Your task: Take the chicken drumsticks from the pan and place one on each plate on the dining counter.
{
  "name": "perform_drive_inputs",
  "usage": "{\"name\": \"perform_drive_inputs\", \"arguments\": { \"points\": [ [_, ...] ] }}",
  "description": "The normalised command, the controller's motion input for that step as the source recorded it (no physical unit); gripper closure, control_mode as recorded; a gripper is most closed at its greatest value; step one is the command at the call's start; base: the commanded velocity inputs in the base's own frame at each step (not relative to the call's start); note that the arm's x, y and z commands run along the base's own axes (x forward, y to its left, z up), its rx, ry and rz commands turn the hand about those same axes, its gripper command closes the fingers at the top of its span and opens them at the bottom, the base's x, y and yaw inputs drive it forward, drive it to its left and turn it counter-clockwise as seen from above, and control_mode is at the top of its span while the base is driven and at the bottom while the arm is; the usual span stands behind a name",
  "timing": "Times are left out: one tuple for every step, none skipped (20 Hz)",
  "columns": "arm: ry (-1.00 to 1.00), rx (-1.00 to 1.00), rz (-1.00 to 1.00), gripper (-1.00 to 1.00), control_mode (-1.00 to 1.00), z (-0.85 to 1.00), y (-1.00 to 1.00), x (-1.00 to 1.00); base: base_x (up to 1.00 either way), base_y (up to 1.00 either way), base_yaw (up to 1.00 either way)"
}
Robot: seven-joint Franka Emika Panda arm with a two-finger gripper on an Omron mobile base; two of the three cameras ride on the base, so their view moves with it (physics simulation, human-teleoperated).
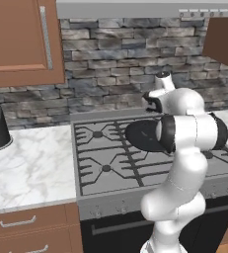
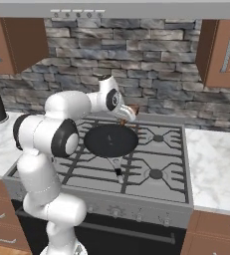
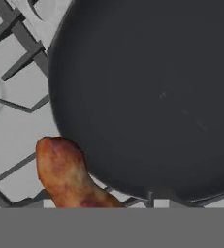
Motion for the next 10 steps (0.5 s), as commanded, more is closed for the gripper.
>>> {"name": "perform_drive_inputs", "arguments": {
  "points": [
    [-0.10, -0.07, 0.15, 1.00, -1.00, 0.97, 0.00, -1.00, 0.00, 0.00, 0.00],
    [-0.11, -0.07, 0.17, 1.00, -1.00, 0.97, 0.00, -1.00, 0.00, 0.00, 0.00],
    [-0.14, -0.07, 0.17, 1.00, -1.00, 0.92, 0.00, -1.00, 0.00, 0.00, 0.00],
    [-0.18, -0.07, 0.18, 1.00, -1.00, 0.84, 0.00, -1.00, 0.00, 0.00, 0.00],
    [-0.21, -0.09, 0.20, 1.00, -1.00, 0.74, 0.00, -1.00, 0.00, 0.00, 0.00],
    [-0.25, -0.10, 0.25, 1.00, -1.00, 0.59, 0.00, -1.00, 0.00, 0.00, 0.00],
    [-0.25, -0.09, 0.29, 1.00, -1.00, 0.42, 0.00, -1.00, 0.00, 0.00, 0.00],
    [-0.33, 0.00, 0.30, 1.00, -1.00, 0.29, 0.00, -1.00, 0.00, 0.00, 0.00],
    [-0.34, 0.00, 0.30, 1.00, -1.00, 0.22, 0.00, -1.00, 0.00, 0.00, 0.00],
    [-0.34, 0.00, 0.27, 1.00, -1.00, 0.11, 0.00, -1.00, 0.00, 0.00, 0.00]
  ]
}}
